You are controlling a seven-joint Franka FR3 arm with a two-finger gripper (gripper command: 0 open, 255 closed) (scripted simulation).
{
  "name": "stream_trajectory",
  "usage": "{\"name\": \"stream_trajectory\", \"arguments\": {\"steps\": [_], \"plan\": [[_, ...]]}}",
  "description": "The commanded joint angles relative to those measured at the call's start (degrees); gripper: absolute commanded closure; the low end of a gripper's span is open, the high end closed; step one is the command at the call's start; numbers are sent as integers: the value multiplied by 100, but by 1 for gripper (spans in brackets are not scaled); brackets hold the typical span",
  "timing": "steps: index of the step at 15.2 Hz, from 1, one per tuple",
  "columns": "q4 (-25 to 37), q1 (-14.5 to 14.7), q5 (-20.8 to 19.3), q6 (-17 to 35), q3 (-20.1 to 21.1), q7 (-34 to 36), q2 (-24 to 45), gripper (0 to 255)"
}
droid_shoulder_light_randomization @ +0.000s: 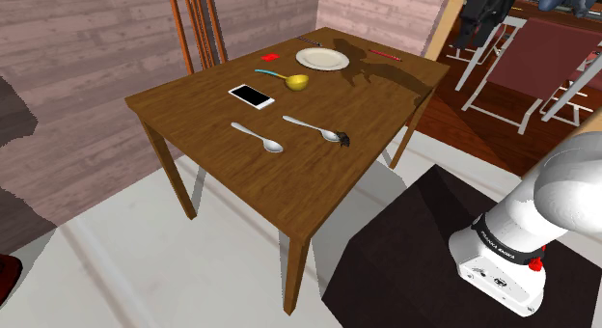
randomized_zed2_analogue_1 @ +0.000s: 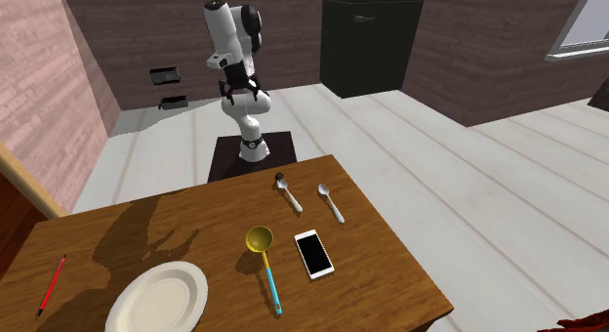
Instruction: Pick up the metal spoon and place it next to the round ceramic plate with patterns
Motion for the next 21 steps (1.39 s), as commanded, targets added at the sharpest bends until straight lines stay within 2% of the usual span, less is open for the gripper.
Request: {"name": "stream_trajectory", "arguments": {"steps": [1, 11, 21], "plan": [[0, 0, 0, 0, 0, 0, 0, 0], [251, 303, 348, 1332, 556, 202, 1694, 0], [1210, 563, 394, 2268, 1046, 451, 3688, 0]]}}
